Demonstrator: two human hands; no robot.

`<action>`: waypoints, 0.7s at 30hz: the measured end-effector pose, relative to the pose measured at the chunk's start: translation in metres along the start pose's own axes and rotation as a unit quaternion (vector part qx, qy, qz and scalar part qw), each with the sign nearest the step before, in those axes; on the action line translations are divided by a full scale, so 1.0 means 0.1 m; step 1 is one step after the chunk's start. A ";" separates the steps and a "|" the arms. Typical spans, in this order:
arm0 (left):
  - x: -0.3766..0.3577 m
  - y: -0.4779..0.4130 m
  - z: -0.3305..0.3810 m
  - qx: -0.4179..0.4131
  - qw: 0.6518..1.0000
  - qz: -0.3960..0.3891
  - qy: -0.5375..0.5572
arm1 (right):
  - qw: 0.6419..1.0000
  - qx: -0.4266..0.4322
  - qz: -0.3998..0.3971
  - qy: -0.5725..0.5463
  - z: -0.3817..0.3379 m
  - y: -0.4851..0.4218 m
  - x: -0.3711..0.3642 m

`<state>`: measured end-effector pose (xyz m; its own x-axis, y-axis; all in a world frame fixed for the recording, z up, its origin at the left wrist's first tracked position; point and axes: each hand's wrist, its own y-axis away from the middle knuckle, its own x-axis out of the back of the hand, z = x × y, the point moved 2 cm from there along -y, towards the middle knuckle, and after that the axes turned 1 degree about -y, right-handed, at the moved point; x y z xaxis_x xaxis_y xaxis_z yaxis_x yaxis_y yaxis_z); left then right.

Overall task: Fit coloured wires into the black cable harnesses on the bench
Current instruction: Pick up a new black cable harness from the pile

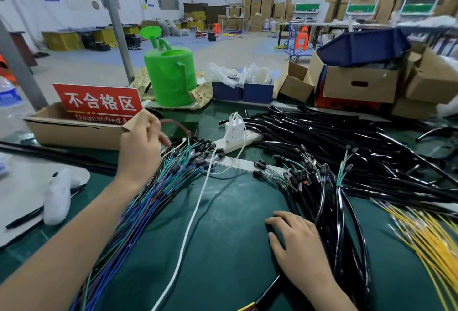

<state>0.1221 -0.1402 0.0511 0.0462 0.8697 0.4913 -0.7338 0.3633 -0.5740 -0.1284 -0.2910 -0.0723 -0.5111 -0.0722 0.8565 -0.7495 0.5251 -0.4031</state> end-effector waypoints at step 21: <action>0.14 1.07 -0.14 -0.128 0.896 -0.426 -0.016 | 0.452 -0.490 -0.180 -0.723 -0.73 -0.14 -0.08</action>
<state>0.0538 -0.0847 -0.0131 0.4922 0.2327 0.8388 -0.2626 0.9584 -0.1117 -0.0835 -0.2357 -0.0502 -0.7023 -0.4095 -0.5824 -0.7092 0.3311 0.6224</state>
